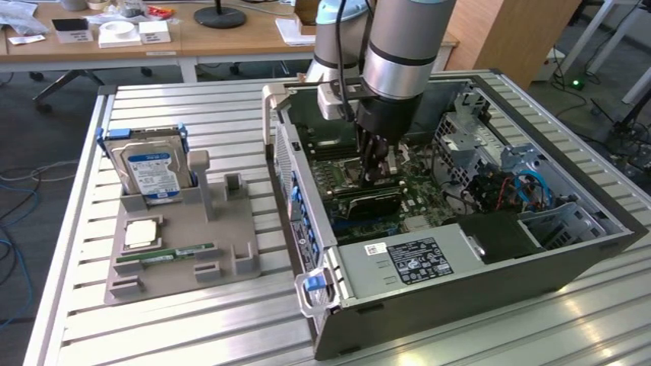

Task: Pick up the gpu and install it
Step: 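Press down on the gpu until it lock into place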

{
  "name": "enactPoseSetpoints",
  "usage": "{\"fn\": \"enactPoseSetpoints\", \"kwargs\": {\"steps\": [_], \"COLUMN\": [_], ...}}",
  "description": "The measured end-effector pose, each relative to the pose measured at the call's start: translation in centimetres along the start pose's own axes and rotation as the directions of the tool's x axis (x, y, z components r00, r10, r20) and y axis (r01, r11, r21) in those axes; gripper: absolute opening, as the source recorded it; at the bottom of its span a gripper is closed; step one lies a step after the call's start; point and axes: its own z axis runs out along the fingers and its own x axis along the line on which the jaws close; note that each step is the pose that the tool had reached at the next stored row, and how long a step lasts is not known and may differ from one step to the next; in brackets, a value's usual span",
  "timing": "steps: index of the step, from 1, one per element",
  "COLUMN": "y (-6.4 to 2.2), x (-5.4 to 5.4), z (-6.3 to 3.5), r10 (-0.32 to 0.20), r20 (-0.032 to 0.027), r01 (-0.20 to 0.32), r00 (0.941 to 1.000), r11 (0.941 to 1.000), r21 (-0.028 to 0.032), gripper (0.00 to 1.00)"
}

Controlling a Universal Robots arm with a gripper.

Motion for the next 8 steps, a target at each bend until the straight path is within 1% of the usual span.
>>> {"fn": "enactPoseSetpoints", "kwargs": {"steps": [8], "y": [-0.01], "x": [0.21], "z": [0.04], "r10": [0.0], "r20": [-0.0003], "r01": [0.0], "r00": [1.0], "r11": [1.0], "r21": [0.0002], "gripper": [0.11]}}
